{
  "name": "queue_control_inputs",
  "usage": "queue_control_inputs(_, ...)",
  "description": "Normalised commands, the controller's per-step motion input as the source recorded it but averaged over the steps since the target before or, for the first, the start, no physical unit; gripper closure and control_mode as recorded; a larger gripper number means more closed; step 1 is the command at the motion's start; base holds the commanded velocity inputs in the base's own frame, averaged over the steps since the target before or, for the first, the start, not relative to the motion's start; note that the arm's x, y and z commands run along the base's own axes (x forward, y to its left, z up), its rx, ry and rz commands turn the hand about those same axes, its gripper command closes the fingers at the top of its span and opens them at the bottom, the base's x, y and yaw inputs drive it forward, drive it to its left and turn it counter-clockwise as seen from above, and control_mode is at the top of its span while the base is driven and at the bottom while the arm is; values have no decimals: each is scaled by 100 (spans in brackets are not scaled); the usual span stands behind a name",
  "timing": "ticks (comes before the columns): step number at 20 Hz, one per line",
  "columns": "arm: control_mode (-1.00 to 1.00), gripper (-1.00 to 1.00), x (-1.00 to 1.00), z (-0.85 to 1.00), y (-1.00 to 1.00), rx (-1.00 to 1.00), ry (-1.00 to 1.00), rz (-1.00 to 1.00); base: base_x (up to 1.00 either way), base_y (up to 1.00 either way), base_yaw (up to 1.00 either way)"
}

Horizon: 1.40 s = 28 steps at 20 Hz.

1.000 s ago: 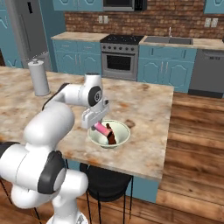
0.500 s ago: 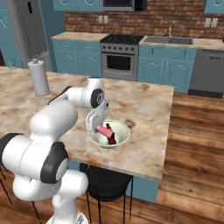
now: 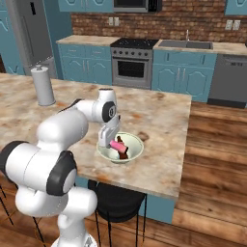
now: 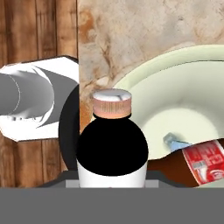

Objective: Open the fridge, grab two sodas, and place both sodas inside the bowl with ice on the dining counter.

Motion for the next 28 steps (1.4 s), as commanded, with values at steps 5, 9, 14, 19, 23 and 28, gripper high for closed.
queue_control_inputs(5,-100,100,19,-15,0,0,0,3,0,0,0)
queue_control_inputs(9,-100,100,13,-11,0,0,0,2,0,0,0)
queue_control_inputs(14,-100,100,16,-9,0,0,0,2,0,0,0)
queue_control_inputs(19,-100,100,11,-8,0,0,0,2,0,0,0)
queue_control_inputs(23,-100,100,12,-10,0,0,0,2,0,0,0)
queue_control_inputs(28,-100,100,11,-10,0,0,0,2,0,0,0)
